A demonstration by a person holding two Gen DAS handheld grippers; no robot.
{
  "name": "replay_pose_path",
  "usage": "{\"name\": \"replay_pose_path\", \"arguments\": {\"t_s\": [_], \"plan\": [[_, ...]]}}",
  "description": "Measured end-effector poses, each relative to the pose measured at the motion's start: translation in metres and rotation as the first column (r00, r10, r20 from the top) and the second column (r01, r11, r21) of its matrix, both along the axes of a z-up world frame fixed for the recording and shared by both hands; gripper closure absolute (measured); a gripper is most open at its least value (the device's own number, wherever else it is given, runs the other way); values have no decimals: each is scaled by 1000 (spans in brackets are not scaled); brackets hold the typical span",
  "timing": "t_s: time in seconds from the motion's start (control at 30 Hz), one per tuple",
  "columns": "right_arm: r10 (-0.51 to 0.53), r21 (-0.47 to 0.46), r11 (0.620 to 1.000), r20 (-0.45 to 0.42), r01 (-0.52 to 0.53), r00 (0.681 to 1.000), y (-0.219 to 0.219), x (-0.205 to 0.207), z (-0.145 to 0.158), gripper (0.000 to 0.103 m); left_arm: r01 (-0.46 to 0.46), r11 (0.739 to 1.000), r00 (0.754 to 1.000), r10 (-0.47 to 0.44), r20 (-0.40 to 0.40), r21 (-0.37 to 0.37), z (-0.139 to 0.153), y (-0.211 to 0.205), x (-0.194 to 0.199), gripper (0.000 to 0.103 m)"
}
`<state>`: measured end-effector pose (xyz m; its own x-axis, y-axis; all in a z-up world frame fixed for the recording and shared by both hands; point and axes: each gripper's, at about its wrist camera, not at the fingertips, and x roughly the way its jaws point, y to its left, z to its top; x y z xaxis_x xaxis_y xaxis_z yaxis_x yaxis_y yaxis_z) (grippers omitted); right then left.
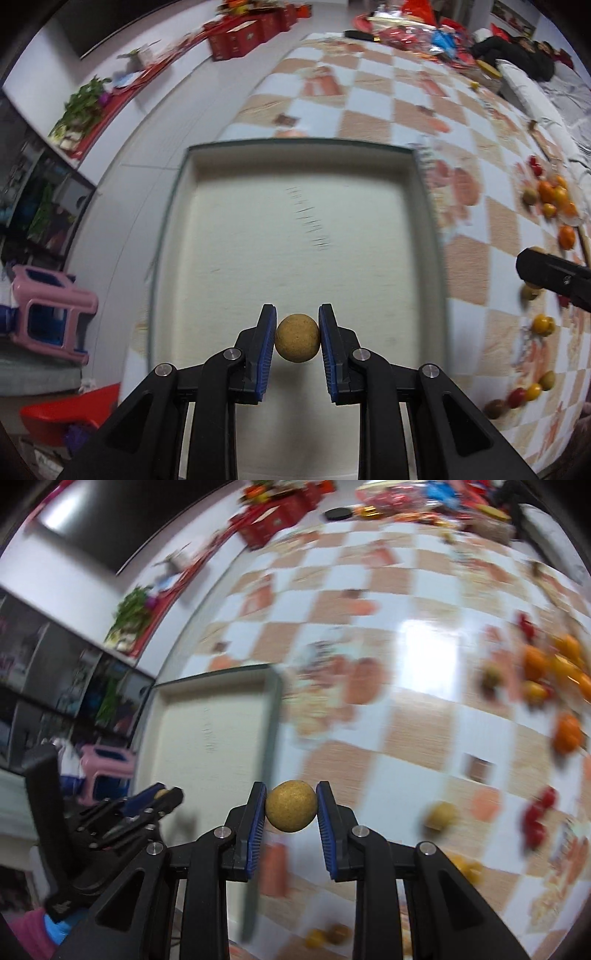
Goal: Organize fruits
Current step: 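Carry both brown fruits over the white tray and open both tools, then move both open tools back over the fruits on the table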
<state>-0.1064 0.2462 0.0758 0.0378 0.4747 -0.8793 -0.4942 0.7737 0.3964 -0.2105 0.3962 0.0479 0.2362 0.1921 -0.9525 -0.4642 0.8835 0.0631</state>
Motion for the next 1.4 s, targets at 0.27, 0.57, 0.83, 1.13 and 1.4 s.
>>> {"name": "replay_pose_path", "arguments": {"t_s": [0.27,0.57,0.83,1.13,1.4], "plan": [[100,-49,994,-10,-101,995,80,0,-23,73,-63,998,998,63,-12,6,-23,45,-5,78],[164,-165,974,38,-156,986,120,8,-40,73,-30,999,999,30,-19,19,-28,36,-9,78],[199,-220,956,8,-193,980,129,4,-58,56,-24,997,1000,23,12,76,-22,29,-15,8],[140,-91,986,-34,-143,990,122,9,-47,14,6,997,1000,-4,-26,73,-24,22,-17,8],[20,-32,999,51,-18,999,71,21,-2,13,64,995,998,-62,-24,72,-11,-1,-6,8]]}}
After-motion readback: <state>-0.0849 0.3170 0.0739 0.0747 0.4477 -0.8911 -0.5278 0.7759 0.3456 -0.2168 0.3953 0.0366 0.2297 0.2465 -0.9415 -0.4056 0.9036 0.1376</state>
